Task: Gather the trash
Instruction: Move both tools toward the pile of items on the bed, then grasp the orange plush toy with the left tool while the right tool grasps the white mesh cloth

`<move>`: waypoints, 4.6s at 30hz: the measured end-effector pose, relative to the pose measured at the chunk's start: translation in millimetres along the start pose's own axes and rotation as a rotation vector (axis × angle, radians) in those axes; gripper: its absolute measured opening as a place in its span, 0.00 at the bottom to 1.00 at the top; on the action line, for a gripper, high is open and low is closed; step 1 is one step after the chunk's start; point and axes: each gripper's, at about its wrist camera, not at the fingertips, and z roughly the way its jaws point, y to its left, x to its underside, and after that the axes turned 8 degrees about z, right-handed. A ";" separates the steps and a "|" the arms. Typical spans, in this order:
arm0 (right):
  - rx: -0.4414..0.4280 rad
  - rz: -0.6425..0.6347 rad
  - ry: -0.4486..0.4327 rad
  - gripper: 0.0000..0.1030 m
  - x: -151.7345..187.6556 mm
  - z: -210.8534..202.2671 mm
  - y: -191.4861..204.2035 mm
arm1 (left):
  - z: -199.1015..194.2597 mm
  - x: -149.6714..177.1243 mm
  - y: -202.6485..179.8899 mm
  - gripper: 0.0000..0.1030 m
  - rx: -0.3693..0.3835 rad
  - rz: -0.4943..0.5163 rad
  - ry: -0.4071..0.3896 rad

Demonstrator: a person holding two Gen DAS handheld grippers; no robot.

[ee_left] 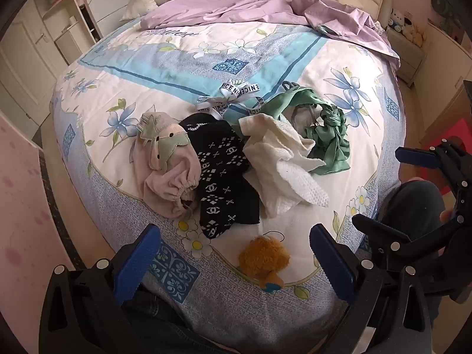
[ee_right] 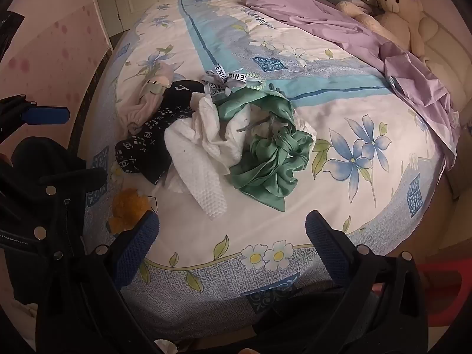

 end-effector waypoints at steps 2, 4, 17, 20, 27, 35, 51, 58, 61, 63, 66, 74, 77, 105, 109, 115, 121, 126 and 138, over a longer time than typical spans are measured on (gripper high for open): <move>-0.005 0.001 0.003 0.94 0.3 0.6 0.0 | -0.4 0.3 -0.1 0.96 -0.003 0.001 0.000; -0.004 0.001 0.004 0.94 0.9 1.3 0.4 | 2.7 4.0 -3.0 0.96 -0.003 0.003 0.003; 0.000 0.003 0.005 0.94 -3.2 -1.0 0.6 | 9.2 4.3 2.5 0.96 0.018 -0.009 0.019; 0.001 0.004 0.005 0.94 1.0 3.3 -1.0 | 9.4 3.1 2.3 0.96 0.020 -0.006 0.026; 0.010 -0.002 0.005 0.94 2.9 2.5 -2.1 | 10.2 4.4 1.3 0.96 0.038 -0.002 0.034; 0.026 -0.022 0.017 0.94 -0.9 2.8 0.1 | 11.1 6.1 2.4 0.96 0.049 -0.007 0.054; -0.104 -0.019 -0.025 0.94 9.6 -11.1 -8.4 | 10.7 14.8 12.3 0.96 0.051 -0.025 0.064; -0.155 -0.057 0.010 0.94 23.6 -10.3 -3.9 | 10.6 22.1 27.0 0.96 0.071 -0.065 0.058; -0.146 -0.071 0.018 0.94 28.1 -9.7 1.6 | 10.7 25.6 34.2 0.96 0.064 -0.086 0.058; -0.137 -0.092 0.015 0.94 28.9 -10.4 5.7 | 11.2 27.1 37.5 0.96 0.056 -0.092 0.062; -0.119 -0.126 0.002 0.94 28.4 -10.9 11.3 | 12.3 29.6 39.7 0.96 0.051 -0.099 0.070; -0.113 -0.158 -0.016 0.94 21.5 -12.8 16.3 | 18.9 40.4 26.4 0.96 0.092 -0.075 0.088; -0.105 -0.163 -0.034 0.94 17.4 -14.7 14.9 | 22.5 42.4 17.0 0.96 0.107 -0.052 0.094; -0.219 -0.170 0.094 0.70 -16.8 51.2 25.6 | 68.8 47.4 -13.4 0.95 0.176 0.060 0.085; -0.215 -0.176 0.110 0.65 -18.9 62.9 27.9 | 76.2 46.8 -16.4 0.92 0.182 0.067 0.086; -0.213 -0.182 0.121 0.62 -20.6 74.0 30.0 | 93.2 44.8 -15.4 0.68 0.219 0.049 0.138; -0.219 -0.173 0.127 0.50 -22.3 81.7 29.0 | 99.4 40.7 -21.1 0.58 0.251 0.052 0.144; -0.236 -0.156 0.149 0.24 -24.5 90.2 27.1 | 102.7 36.9 -31.0 0.53 0.243 0.081 0.143; -0.266 -0.141 0.130 0.01 -23.7 71.8 26.0 | 84.6 41.8 -31.3 0.51 0.246 0.053 0.120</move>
